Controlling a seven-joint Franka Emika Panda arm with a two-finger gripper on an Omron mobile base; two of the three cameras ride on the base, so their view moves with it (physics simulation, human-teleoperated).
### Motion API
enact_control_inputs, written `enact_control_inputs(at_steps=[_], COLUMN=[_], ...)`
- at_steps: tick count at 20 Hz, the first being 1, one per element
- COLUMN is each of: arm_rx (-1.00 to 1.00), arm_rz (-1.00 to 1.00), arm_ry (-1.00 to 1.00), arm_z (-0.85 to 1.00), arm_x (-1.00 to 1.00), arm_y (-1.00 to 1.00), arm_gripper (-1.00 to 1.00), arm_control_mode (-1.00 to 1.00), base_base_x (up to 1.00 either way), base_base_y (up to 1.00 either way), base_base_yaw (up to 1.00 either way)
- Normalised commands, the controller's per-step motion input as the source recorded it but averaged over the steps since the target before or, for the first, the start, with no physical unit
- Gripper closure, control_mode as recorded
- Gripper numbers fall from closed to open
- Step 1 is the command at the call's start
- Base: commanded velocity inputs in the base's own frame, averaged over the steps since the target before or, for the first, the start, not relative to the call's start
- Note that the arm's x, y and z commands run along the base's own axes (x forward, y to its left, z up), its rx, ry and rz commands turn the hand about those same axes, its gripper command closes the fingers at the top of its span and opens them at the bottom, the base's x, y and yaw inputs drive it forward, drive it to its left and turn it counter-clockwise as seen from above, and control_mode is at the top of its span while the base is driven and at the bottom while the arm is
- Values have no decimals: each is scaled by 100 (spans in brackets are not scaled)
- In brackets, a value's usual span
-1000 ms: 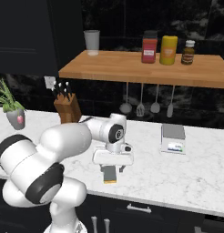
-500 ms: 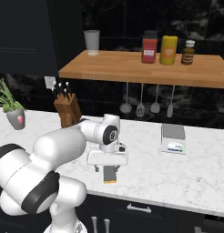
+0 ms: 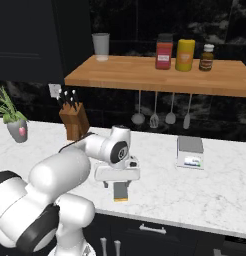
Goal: Pick up the sponge from the counter and clean the cutting board by briefly scrubbing or pressing down on the cutting board. Once finished, release the sponge.
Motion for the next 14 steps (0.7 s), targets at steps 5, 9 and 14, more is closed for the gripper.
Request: enact_control_inputs(at_steps=[5, 9, 14], arm_rx=[0, 0, 0], arm_rz=[0, -2, -2], arm_ry=[-8, -7, -5], arm_z=[-3, -6, -8], arm_x=[4, 22, 25], arm_y=[7, 0, 0], arm_gripper=[-100, -100, -100], arm_control_mode=[-100, -100, -100], base_base_x=[0, 0, 0], base_base_y=[0, 0, 0], base_base_yaw=[0, 0, 0])
